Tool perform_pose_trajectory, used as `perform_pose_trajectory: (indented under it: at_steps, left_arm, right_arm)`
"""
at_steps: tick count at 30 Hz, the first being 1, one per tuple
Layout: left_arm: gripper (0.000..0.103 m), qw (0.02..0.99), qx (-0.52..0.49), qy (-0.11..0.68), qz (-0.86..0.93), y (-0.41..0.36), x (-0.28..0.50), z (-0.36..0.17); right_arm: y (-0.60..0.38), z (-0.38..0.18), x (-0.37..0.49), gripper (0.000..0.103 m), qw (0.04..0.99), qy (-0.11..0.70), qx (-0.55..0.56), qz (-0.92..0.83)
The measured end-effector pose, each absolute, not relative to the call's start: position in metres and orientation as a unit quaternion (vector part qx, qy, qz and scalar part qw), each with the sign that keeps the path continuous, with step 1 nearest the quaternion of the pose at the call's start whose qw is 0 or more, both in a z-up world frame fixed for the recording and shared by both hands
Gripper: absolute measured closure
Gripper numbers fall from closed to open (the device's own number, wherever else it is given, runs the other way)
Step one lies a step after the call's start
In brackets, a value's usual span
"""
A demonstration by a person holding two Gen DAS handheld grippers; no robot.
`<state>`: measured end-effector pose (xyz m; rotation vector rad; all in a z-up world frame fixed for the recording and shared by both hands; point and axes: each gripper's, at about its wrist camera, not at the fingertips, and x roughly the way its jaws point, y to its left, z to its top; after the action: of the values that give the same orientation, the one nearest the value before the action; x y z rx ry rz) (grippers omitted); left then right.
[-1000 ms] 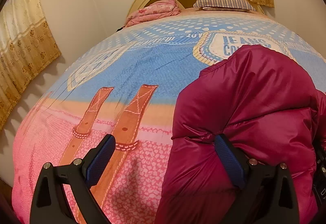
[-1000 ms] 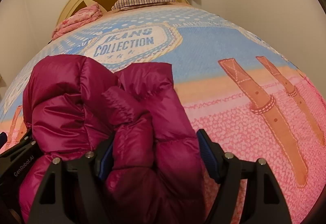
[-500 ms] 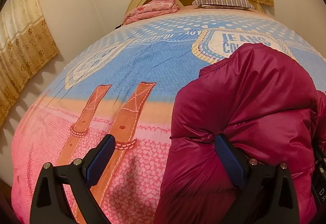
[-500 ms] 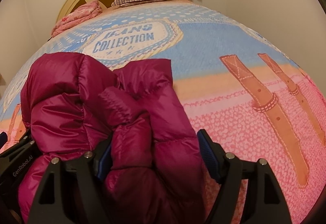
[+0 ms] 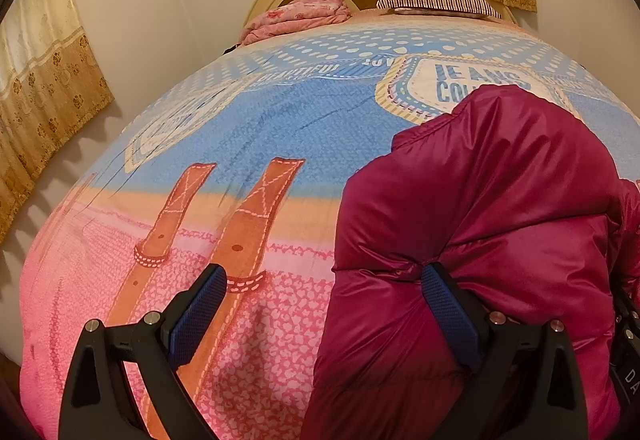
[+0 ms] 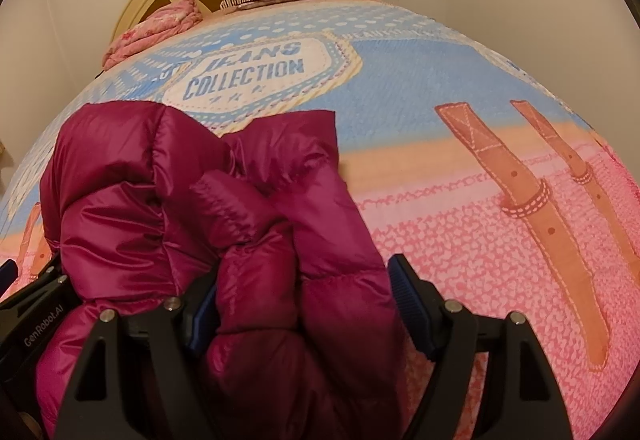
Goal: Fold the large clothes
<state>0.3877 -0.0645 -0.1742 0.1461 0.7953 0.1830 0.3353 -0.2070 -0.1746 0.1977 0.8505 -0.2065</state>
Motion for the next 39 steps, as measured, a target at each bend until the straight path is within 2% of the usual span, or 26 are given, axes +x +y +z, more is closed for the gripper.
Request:
perform_pose_trajectory:
  at_steps: [5,8,20,22,24,28,30,32,33,35,39]
  left_arm:
    - [0.005,0.916,0.049,0.394,0.057,-0.049,0.369,-0.162]
    - [0.005,0.923,0.018,0.382,0.049,-0.034,0.349,-0.157]
    - [0.005,0.924,0.013,0.382,0.023,-0.034,0.341,-0.174]
    - [0.005,0.924,0.016,0.381,0.022,-0.036,0.341,-0.175]
    - [0.005,0.923,0.016,0.385,0.017,-0.037,0.342,-0.176]
    - [0.006,0.919,0.014,0.393,0.0,-0.039,0.344,-0.178]
    - [0.013,0.918,0.009,0.396,-0.019,-0.04,0.345,-0.179]
    - [0.033,0.918,0.015,0.394,-0.04,-0.045,0.344,-0.178]
    - [0.037,0.919,0.022,0.392,-0.047,-0.049,0.342,-0.177]
    - [0.056,0.92,0.037,0.386,-0.061,-0.057,0.338,-0.175]
    - [0.071,0.921,0.065,0.379,-0.061,-0.068,0.335,-0.173]
  right_arm:
    - [-0.211,-0.162,0.326,0.023,0.902,0.415,0.096,-0.067]
    - [-0.218,-0.155,0.307,0.018,0.909,0.397,0.108,-0.064]
    - [-0.218,-0.16,0.292,0.018,0.911,0.395,0.107,-0.054]
    - [-0.22,-0.165,0.294,0.022,0.907,0.4,0.121,-0.045]
    - [-0.223,-0.171,0.294,0.032,0.903,0.404,0.143,-0.028]
    - [-0.216,-0.172,0.294,0.042,0.906,0.402,0.13,-0.016]
    - [-0.214,-0.172,0.294,0.048,0.907,0.402,0.126,-0.011]
    - [-0.214,-0.172,0.294,0.051,0.906,0.403,0.126,-0.007]
    - [-0.213,-0.172,0.294,0.054,0.906,0.403,0.125,-0.005]
    - [-0.211,-0.172,0.294,0.057,0.907,0.402,0.122,-0.002]
    - [-0.206,-0.17,0.293,0.066,0.91,0.398,0.114,0.002]
